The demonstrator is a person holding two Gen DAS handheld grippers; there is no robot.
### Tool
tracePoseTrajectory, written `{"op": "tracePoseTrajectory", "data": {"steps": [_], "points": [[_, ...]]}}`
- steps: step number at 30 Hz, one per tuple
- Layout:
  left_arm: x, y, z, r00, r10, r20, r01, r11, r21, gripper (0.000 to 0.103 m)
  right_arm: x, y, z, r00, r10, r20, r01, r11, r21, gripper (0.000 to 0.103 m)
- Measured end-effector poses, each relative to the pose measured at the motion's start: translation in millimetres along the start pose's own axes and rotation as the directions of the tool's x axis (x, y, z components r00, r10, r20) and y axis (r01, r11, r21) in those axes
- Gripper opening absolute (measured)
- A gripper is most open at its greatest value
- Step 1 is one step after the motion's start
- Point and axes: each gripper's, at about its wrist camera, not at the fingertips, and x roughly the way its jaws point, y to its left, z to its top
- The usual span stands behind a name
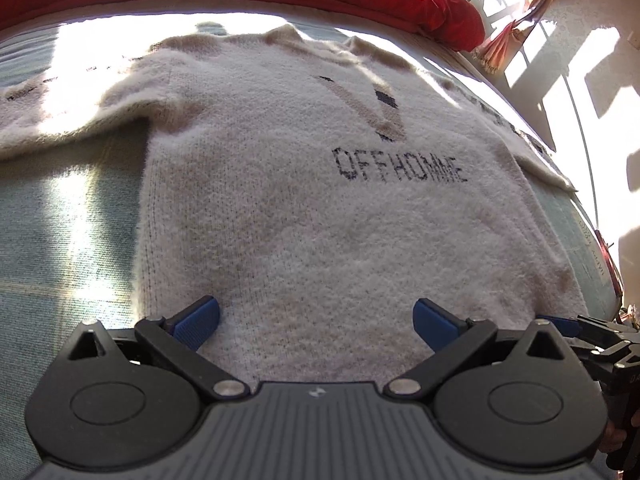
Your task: Fold clothes
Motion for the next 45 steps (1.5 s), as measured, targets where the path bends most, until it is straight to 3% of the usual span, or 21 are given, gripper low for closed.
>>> {"op": "tracePoseTrajectory", "data": {"steps": [5,9,14,17,20,22,24,26,32,41,45], "points": [[-15,5,-13,1.0,0.012,-0.002,-0.012,1.0,-0.006,0.102,0,1,-1,1.0,-0.004,0.003,0.004,1.0,-0.004,0.103],[-32,8,-4,1.0,0.001,0.006,-0.001,0.999,-0.038,0.102,0,3,-1,1.0,-0.015,0.001,0.015,1.0,-0.014,0.103],[-67,40,20,0.995,-0.036,0.093,0.049,0.988,-0.145,0.102,3,11,-2,0.999,-0.053,-0.011,0.053,0.997,-0.062,0.103],[-88,73,37,0.992,0.023,0.127,0.008,0.972,-0.236,0.102,6,24,-3,0.993,-0.112,-0.032,0.106,0.984,-0.142,0.103],[-104,120,45,0.982,0.031,0.186,0.043,0.922,-0.385,0.1,10,37,-2,0.983,-0.174,-0.053,0.16,0.965,-0.209,0.103],[-113,153,48,0.973,0.043,0.226,0.075,0.868,-0.49,0.095,12,44,2,0.975,-0.209,-0.069,0.189,0.955,-0.227,0.103],[-119,186,48,0.963,0.079,0.259,0.093,0.803,-0.588,0.075,9,47,9,0.978,-0.198,-0.064,0.181,0.961,-0.207,0.103],[-122,214,46,0.951,0.135,0.278,0.086,0.748,-0.658,0.064,5,49,16,0.984,-0.17,-0.046,0.159,0.971,-0.18,0.103],[-104,272,37,0.925,0.208,0.319,0.136,0.602,-0.787,0.051,3,60,34,0.988,-0.156,0.002,0.154,0.974,-0.169,0.103],[-61,320,33,0.917,0.267,0.295,0.134,0.49,-0.861,0.051,30,64,31,0.988,-0.144,-0.063,0.13,0.974,-0.185,0.103],[-48,332,38,0.908,0.279,0.312,0.152,0.474,-0.867,0.051,38,66,33,0.988,-0.14,-0.06,0.124,0.968,-0.217,0.103]]}}
